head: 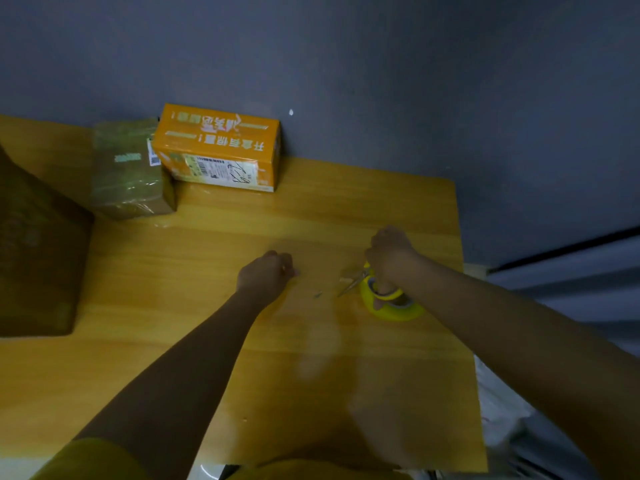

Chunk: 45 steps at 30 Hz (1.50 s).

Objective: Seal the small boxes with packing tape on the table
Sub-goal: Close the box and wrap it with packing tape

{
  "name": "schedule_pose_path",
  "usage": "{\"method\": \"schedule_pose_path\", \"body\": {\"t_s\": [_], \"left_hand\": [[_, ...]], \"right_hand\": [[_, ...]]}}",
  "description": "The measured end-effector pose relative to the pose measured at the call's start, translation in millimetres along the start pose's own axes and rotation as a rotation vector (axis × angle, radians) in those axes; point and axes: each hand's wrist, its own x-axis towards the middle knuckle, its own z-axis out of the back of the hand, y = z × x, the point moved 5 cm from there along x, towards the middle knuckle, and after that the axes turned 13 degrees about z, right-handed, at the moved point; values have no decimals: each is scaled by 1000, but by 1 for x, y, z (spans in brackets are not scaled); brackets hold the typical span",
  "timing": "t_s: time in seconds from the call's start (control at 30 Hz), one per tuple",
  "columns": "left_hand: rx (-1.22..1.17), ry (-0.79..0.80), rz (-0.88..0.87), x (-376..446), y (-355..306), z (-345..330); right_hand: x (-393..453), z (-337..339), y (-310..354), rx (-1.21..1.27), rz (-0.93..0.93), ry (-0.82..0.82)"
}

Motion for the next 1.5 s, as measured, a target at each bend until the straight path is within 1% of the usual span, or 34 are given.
{"method": "schedule_pose_path", "body": {"t_s": [0.1,0.23,0.37,0.47,0.57,0.73,0.8,0.9,1.03,1.07,1.13,1.17,1.2,1.23,1.27,1.33,1.43,1.5], "left_hand": [[11,-2,-11,0,2,-1],[7,14,-5,0,8,-4],[-12,18,15,-1,12,-9],[-18,-16,54,0,18,-7],[-66,-19,86,3,25,-4],[-155,3,10,-2,22,-8],[-179,8,-39,-7,18,-10],[-210,14,-80,-13,16,-11],[-209,-14,-123,-25,13,-4],[-215,-30,-140,-30,13,0],[-247,-49,-168,-39,11,11],[-272,-43,-179,-43,11,18],[-305,-29,-190,-48,10,24],[-348,-13,-203,-52,10,32],[-396,0,-217,-57,10,40],[-497,14,-231,-67,12,57],[-638,24,-233,-86,16,85],[-699,11,-251,-99,21,106]], "right_hand": [[7,6,10,-58,4,8],[2,16,22,-144,63,-127],[-8,20,29,-109,43,-149],[-13,5,45,49,-18,-120],[-21,-28,68,318,-123,-143],[-38,-88,111,796,-276,-250],[-39,-100,123,895,-357,-311],[-34,-103,127,946,-405,-363],[-37,-86,124,835,-390,-403],[-39,-79,121,811,-377,-444],[-44,-58,112,827,-343,-608],[-44,-48,107,906,-329,-708],[-40,-43,102,1055,-303,-791],[-36,-37,97,1238,-272,-852],[-29,-32,94,1420,-237,-868],[-18,-19,96,1766,-160,-802],[-15,10,111,2117,-43,-736],[-21,33,124,2417,97,-692]]}}
